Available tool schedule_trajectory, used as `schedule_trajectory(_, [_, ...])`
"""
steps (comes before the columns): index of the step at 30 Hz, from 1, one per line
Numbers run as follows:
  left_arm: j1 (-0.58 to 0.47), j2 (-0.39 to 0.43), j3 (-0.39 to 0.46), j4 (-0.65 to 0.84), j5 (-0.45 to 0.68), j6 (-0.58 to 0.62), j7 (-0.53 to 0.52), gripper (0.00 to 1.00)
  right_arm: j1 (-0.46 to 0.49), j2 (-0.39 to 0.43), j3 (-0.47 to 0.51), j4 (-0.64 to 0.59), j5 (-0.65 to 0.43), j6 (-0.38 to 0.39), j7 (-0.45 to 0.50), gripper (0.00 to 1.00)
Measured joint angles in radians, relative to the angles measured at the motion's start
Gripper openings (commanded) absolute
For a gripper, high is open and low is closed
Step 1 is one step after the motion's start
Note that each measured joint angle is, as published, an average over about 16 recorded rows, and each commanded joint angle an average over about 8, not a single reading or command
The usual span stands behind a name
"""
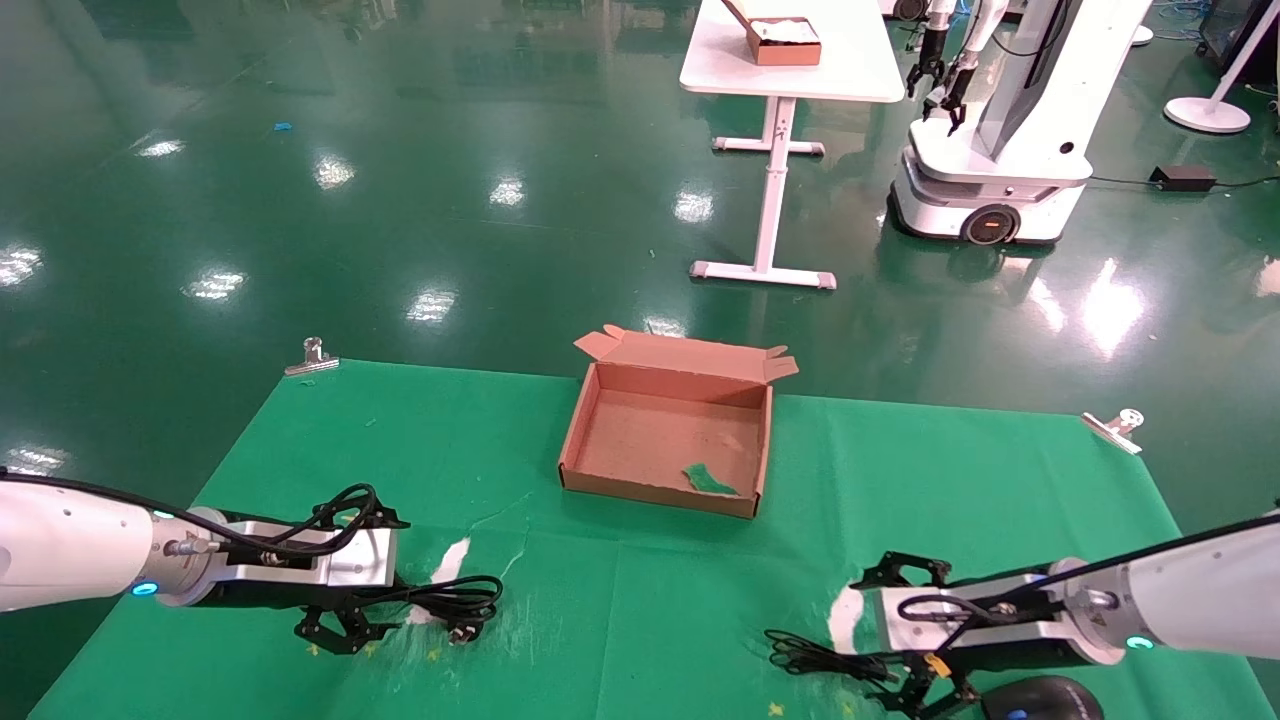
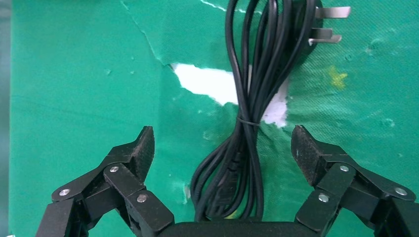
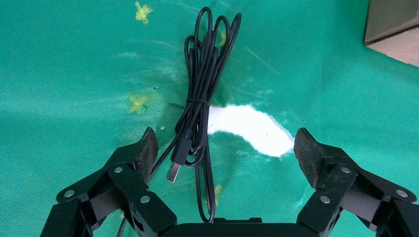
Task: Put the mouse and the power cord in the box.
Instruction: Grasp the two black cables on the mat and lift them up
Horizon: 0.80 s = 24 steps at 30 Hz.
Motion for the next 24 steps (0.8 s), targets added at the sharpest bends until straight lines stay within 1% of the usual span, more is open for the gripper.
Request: schedule_trajectory(24, [0.003, 0.001, 0.001, -0.003, 0.001, 0.0, -0.004, 0.0, -0.001, 0.001, 0.001, 0.004, 0.001, -0.004, 0.003, 0.0])
